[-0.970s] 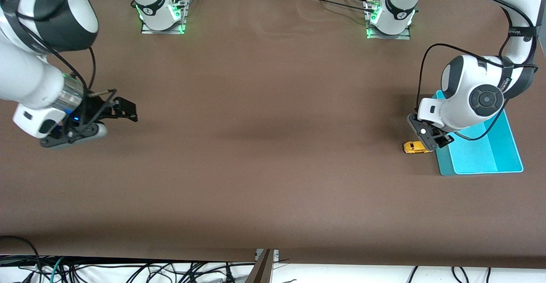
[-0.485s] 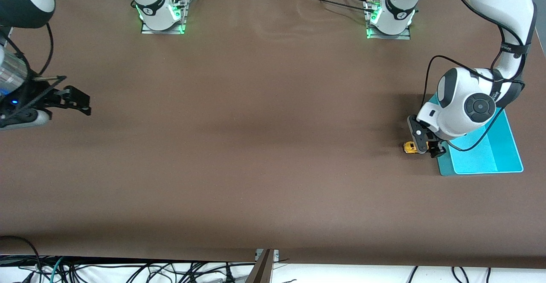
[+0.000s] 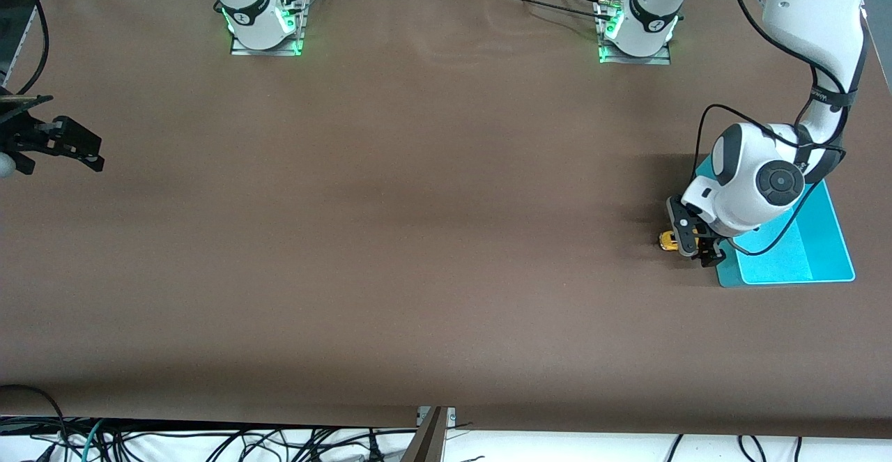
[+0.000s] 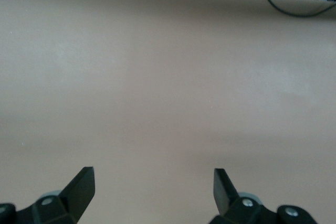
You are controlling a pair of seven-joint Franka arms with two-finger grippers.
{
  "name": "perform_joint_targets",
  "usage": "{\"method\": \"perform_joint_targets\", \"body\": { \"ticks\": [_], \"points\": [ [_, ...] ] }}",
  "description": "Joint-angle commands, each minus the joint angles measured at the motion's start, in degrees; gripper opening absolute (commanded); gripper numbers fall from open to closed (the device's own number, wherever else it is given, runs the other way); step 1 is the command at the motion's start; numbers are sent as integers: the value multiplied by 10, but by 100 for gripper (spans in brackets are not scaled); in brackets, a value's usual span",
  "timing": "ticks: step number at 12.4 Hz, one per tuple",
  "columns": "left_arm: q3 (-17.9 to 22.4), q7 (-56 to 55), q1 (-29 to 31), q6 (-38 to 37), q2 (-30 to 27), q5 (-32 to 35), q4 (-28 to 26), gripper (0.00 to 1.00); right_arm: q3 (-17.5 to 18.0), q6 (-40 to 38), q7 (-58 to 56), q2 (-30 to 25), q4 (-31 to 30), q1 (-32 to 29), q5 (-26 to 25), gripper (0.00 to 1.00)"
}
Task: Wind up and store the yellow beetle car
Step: 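Close the left gripper on the car and lift it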
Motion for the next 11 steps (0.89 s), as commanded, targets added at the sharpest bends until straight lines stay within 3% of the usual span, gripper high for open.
{"method": "perform_joint_targets", "body": {
  "ticks": [1,8,9,11],
  "points": [
    [-3,9,12,28,16,18,2,100,3,-18,9,-31,-36,-9,-3,100],
    [-4,9,6,29,9,26,-30,100,4,-45,49,-27,-34,-8,-2,100],
    [-5,9,3,30,9,40,-30,95,4,-45,50,-25,-33,-8,-1,100],
    [-6,9,3,31,8,48,-30,44,3,-45,54,-17,-33,-8,0,100]
  ]
}}
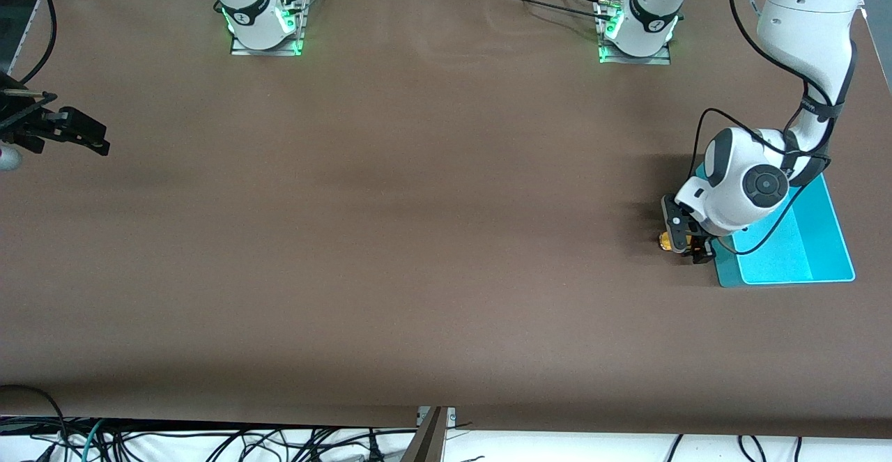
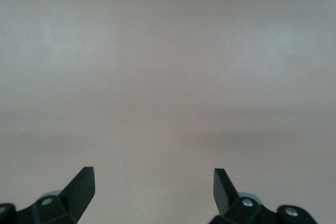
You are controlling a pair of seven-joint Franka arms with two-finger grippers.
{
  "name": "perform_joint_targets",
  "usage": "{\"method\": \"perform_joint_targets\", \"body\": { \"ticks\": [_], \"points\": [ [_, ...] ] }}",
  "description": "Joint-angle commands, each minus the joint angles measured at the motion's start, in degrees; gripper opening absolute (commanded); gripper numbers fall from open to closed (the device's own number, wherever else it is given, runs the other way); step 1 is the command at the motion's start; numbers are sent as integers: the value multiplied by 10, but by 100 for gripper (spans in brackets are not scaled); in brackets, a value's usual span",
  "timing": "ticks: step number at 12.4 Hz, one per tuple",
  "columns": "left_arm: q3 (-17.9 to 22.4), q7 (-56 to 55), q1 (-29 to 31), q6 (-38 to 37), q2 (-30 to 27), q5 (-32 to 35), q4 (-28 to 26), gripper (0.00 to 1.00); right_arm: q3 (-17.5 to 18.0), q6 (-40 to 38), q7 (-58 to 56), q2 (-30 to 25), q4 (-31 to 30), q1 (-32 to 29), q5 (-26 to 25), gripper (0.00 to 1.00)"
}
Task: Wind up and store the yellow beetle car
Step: 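Close the left gripper on the car and lift it, then move the car over the blue bin and open the left gripper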
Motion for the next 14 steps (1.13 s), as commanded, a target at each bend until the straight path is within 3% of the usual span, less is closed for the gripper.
{"method": "perform_joint_targets", "body": {
  "ticks": [1,2,6,10,14],
  "points": [
    [-1,1,-1,6,-14,18,-10,25,3,-5,11,-2,-6,-4,1,100],
    [0,1,-1,4,-19,18,-10,12,3,-5,11,-2,-6,-3,1,100],
    [-7,-7,-7,-52,-44,11,15,10,4,-6,9,-1,-6,-4,2,100],
    [-51,-9,-9,-279,-89,-14,111,10,4,-6,8,0,-6,-3,2,100],
    [-38,1,8,-467,-107,-15,189,11,4,-6,8,0,-5,-3,2,100]
  ]
}}
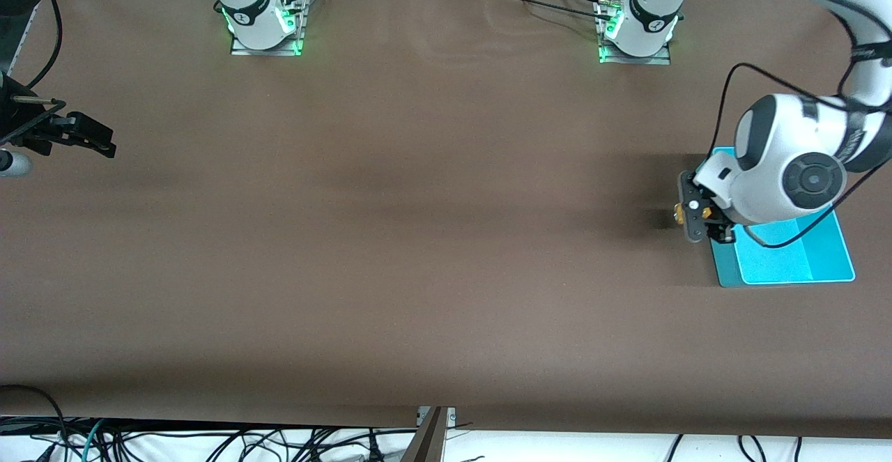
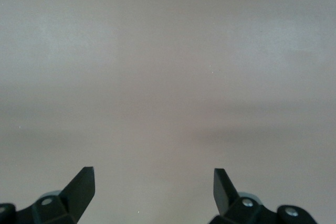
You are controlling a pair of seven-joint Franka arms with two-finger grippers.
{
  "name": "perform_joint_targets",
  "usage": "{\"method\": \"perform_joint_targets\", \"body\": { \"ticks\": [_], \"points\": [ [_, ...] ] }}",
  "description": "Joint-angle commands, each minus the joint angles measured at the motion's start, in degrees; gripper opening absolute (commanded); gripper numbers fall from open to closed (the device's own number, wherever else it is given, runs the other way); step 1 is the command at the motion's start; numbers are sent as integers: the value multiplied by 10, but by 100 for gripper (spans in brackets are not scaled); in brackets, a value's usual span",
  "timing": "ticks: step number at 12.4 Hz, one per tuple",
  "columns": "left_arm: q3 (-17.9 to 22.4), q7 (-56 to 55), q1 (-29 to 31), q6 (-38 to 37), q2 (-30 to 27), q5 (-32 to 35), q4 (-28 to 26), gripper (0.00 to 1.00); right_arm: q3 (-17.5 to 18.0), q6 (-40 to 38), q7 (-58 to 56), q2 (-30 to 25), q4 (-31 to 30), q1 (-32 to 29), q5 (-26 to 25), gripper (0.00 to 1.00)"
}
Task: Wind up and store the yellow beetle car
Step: 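Move the car over the blue bin and open the left gripper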
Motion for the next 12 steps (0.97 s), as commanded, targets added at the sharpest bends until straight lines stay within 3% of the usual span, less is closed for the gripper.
{"method": "perform_joint_targets", "body": {
  "ticks": [1,3,6,9,12],
  "points": [
    [23,17,32,-54,0,36,23,10,4,-6,7,-5,-1,-3,2,100],
    [23,60,83,-20,9,70,17,10,4,-6,7,-5,-1,-3,2,100],
    [22,140,146,95,44,69,-15,10,4,-6,7,-5,-1,-3,2,100],
    [22,144,158,231,67,69,-76,10,4,-6,7,-5,-1,-3,2,100],
    [21,145,173,296,86,70,-100,16,4,-6,7,-5,-1,-3,2,100]
  ]
}}
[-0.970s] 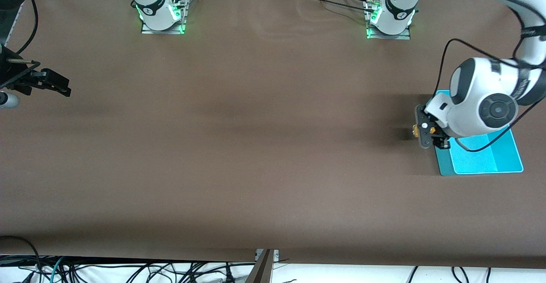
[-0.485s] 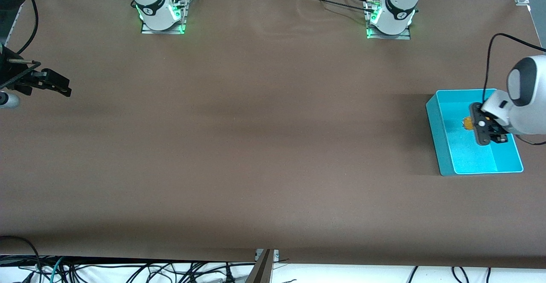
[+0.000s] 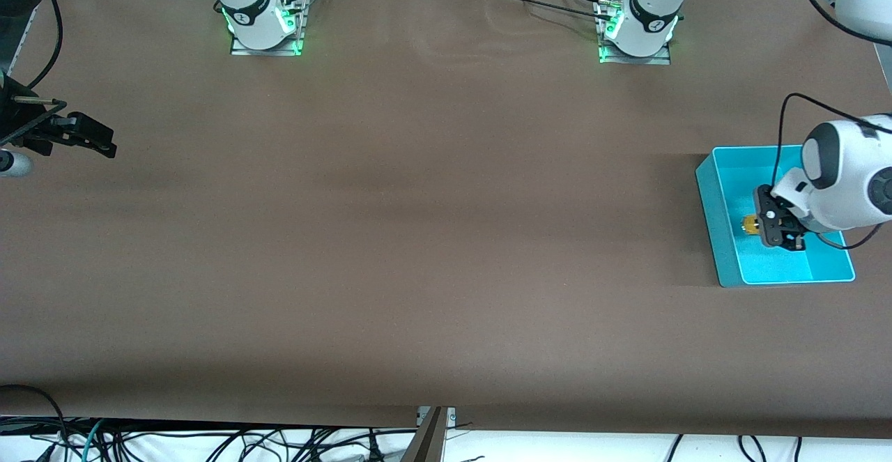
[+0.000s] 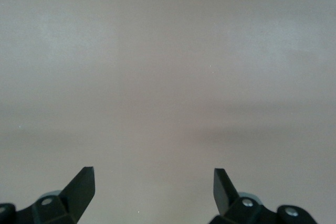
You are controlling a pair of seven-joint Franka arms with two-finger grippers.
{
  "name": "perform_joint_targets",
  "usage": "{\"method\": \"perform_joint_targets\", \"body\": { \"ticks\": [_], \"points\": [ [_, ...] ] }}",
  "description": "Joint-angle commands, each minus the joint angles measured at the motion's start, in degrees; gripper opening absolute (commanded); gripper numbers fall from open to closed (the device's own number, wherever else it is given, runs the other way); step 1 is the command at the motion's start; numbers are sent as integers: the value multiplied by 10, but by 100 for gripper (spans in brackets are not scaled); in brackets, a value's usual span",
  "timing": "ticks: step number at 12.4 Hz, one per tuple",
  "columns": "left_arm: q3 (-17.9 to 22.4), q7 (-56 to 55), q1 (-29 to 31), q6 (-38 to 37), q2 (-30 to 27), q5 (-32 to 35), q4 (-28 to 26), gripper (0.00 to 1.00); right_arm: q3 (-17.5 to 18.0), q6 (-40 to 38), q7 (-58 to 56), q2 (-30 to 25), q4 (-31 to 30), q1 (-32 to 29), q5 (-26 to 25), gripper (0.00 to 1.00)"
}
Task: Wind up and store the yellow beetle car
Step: 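Move the car over the blue bin and open the left gripper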
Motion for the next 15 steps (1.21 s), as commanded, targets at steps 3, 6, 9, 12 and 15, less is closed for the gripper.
{"method": "perform_joint_targets", "body": {
  "ticks": [3,6,9,12,15],
  "points": [
    [-7,30,14,23,2,13,-13,69,3,-6,6,-5,-1,-3,2,100],
    [-8,54,15,17,-13,8,-6,100,3,-6,6,-5,-1,-3,2,100],
    [-13,36,9,-60,-47,-6,24,100,3,-6,6,-5,-1,-3,2,100],
    [-42,-11,8,-246,-48,-25,139,100,3,-6,6,-5,-1,-3,3,100],
    [-80,-133,6,-406,-48,-24,236,100,3,-6,6,-5,-1,-3,3,100]
  ]
}}
